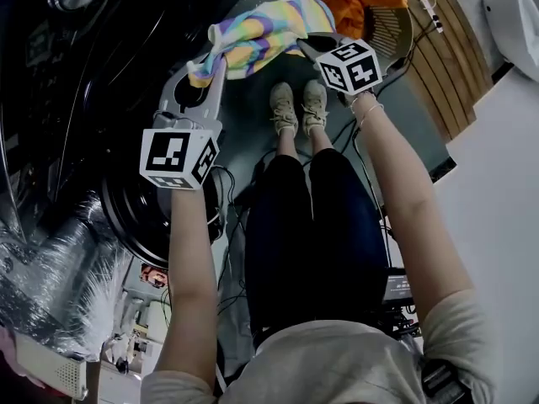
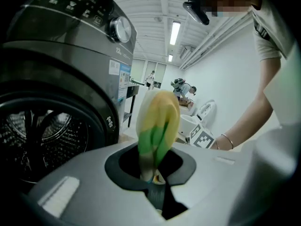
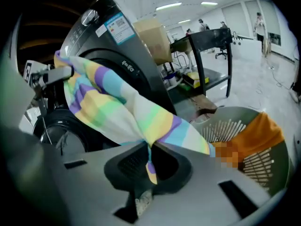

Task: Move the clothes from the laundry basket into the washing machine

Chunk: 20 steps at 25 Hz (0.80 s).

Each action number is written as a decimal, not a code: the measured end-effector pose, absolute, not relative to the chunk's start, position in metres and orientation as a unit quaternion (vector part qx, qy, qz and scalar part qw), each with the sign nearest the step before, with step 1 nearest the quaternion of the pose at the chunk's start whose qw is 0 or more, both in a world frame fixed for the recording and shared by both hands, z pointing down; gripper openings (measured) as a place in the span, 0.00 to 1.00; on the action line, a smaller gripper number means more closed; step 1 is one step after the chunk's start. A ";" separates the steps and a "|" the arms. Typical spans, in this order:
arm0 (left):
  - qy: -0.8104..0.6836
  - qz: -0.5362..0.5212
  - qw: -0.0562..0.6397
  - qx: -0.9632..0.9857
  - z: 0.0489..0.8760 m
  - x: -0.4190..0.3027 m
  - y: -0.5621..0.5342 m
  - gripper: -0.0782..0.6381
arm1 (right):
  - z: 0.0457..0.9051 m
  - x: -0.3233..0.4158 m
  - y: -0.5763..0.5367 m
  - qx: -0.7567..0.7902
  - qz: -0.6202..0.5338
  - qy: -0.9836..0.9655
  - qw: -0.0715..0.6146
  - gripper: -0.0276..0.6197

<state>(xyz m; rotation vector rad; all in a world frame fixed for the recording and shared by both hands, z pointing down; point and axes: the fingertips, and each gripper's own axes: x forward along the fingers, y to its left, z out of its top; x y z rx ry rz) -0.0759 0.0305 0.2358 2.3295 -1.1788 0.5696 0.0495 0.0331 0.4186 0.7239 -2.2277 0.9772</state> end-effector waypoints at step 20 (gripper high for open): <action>-0.407 0.212 0.286 0.841 0.327 -0.020 0.053 0.65 | 0.252 -0.028 0.036 0.157 0.314 -0.926 0.137 0.08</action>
